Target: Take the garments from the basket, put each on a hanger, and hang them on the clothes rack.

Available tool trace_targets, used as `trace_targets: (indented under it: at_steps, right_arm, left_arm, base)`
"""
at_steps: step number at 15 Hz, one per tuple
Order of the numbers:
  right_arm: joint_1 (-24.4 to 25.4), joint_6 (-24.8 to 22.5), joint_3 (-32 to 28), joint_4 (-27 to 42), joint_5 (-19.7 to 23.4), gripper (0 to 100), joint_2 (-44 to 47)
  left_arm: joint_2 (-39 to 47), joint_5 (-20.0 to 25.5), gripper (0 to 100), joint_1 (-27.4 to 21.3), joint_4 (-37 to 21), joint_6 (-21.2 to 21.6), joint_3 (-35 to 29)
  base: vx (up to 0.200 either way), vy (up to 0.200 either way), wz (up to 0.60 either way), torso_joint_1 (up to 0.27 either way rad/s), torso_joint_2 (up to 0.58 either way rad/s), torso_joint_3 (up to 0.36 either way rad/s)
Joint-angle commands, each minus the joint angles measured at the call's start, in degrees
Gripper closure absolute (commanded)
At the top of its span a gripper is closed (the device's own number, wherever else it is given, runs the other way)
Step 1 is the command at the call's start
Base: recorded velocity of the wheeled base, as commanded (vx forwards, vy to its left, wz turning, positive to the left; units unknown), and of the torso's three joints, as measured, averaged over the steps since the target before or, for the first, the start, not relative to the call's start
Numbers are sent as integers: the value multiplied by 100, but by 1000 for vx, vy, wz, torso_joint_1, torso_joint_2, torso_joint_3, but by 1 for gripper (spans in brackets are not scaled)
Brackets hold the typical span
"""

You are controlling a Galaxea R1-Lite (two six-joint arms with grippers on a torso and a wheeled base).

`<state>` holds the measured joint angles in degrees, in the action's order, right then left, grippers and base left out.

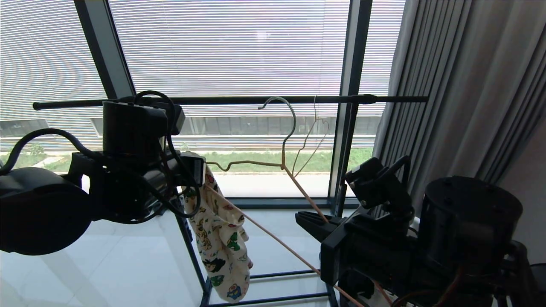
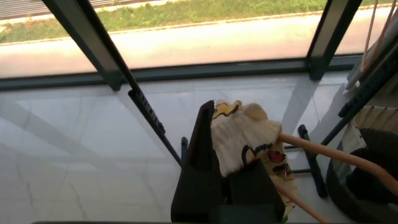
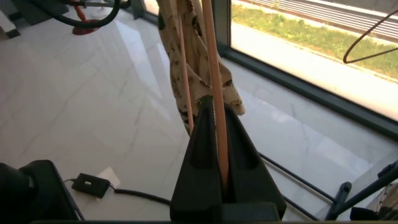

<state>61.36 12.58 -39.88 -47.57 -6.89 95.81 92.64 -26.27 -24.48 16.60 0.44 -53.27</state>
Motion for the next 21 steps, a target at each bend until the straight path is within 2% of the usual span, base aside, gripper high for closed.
trace_targets:
  at_steps: [1, 5, 7, 12, 18, 19, 21]
  right_arm:
    - [34, 8, -205, -7, -6, 100, 263]
    - [43, 95, -398, -68, -164, 100, 641]
    - [52, 245, -495, -244, -375, 100, 905]
    - [105, 245, -706, -262, -471, 100, 1081]
    - [316, 201, -715, -271, -709, 100, 1072]
    - [333, 192, -715, -288, -805, 100, 1072]
    - [342, 122, -697, -561, -1008, 100, 1072]
  left_arm:
    - [-53, -10, 100, -171, 1, -105, -25]
    - [-369, -10, 100, -620, -8, -193, -25]
    - [-650, -10, 100, -1050, -26, -193, -8]
    - [-861, 17, 100, -1868, -34, -352, 19]
    - [-958, 236, 100, -1991, -34, -360, 36]
    - [-1011, 236, 0, -1991, -34, -360, 45]
    - [-1274, 491, 0, -1982, -34, -334, 309]
  base:
    - [0, 0, 0, 0, 0, 0]
    - [0, 0, 0, 0, 0, 0]
    - [0, 0, 0, 0, 0, 0]
    - [0, 0, 0, 0, 0, 0]
    - [0, 0, 0, 0, 0, 0]
    - [0, 0, 0, 0, 0, 0]
    - [0, 0, 0, 0, 0, 0]
